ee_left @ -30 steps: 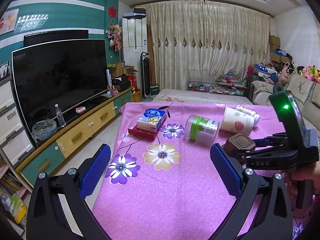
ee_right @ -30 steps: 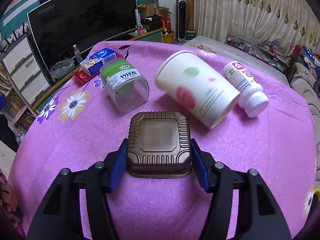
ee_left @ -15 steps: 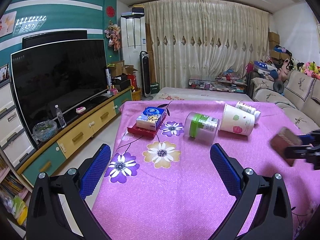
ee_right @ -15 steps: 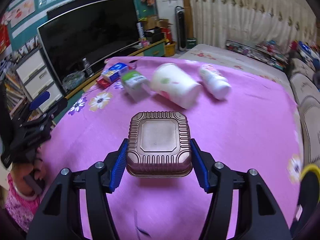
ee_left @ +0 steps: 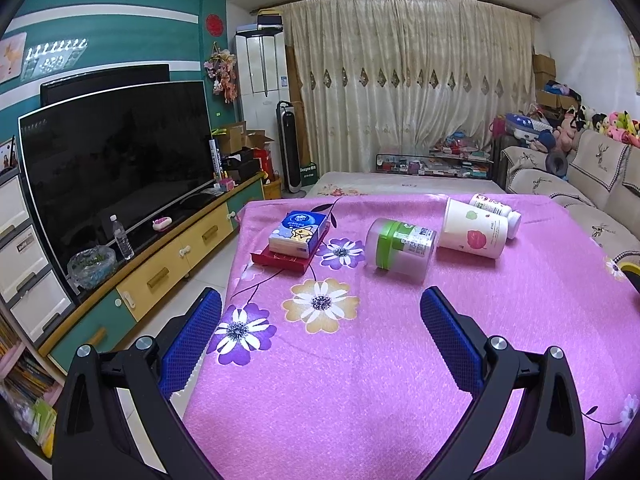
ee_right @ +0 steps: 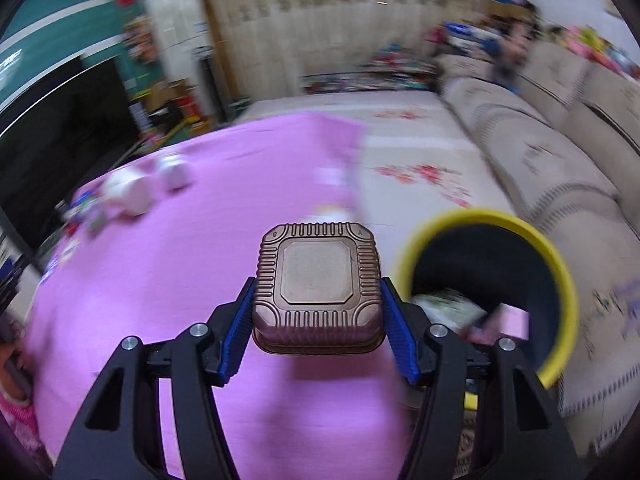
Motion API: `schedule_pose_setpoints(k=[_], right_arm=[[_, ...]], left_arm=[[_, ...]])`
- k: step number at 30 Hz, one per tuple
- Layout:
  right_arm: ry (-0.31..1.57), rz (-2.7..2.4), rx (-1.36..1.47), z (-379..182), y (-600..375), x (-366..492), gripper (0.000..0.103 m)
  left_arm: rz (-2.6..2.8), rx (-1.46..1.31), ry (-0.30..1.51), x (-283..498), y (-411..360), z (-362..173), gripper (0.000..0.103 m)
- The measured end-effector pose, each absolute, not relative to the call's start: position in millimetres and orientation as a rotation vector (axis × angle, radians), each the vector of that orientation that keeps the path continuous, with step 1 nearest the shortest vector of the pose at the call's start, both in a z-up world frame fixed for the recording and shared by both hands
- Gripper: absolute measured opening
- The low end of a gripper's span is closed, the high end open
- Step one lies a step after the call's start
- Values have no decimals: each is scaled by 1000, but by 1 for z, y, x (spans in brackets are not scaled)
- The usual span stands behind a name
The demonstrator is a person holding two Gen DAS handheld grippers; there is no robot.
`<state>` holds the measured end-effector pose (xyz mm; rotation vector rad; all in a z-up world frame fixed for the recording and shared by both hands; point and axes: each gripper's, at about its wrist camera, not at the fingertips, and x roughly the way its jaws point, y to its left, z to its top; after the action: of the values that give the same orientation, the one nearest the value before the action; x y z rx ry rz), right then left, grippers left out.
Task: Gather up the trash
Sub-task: 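Carry the brown container over the yellow bin and open the right gripper, then grasp the green-lidded plastic jar with the left gripper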
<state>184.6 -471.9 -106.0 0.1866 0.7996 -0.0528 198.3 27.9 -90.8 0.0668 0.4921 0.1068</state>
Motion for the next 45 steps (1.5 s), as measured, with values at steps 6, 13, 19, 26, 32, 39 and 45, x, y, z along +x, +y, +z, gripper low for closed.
schedule_pose_setpoints(k=[6, 13, 19, 26, 32, 39, 45], right_arm=[[859, -236, 239, -138, -546, 186, 57], [923, -325, 260, -169, -581, 198, 59], [900, -351, 301, -167, -586, 196, 68], [861, -324, 272, -155, -562, 181, 72], [832, -275, 280, -146, -550, 177, 72], [815, -237, 273, -139, -542, 178, 73], [806, -222, 278, -138, -537, 180, 73]], left_arm=[[97, 52, 508, 201, 30, -93, 98], [96, 61, 516, 203, 28, -94, 98], [92, 70, 515, 203, 26, -95, 98], [76, 86, 524, 205, 21, -97, 98], [-7, 73, 576, 214, 12, -98, 98], [-139, 164, 655, 257, -12, -89, 98], [-199, 229, 738, 320, -25, -98, 98]])
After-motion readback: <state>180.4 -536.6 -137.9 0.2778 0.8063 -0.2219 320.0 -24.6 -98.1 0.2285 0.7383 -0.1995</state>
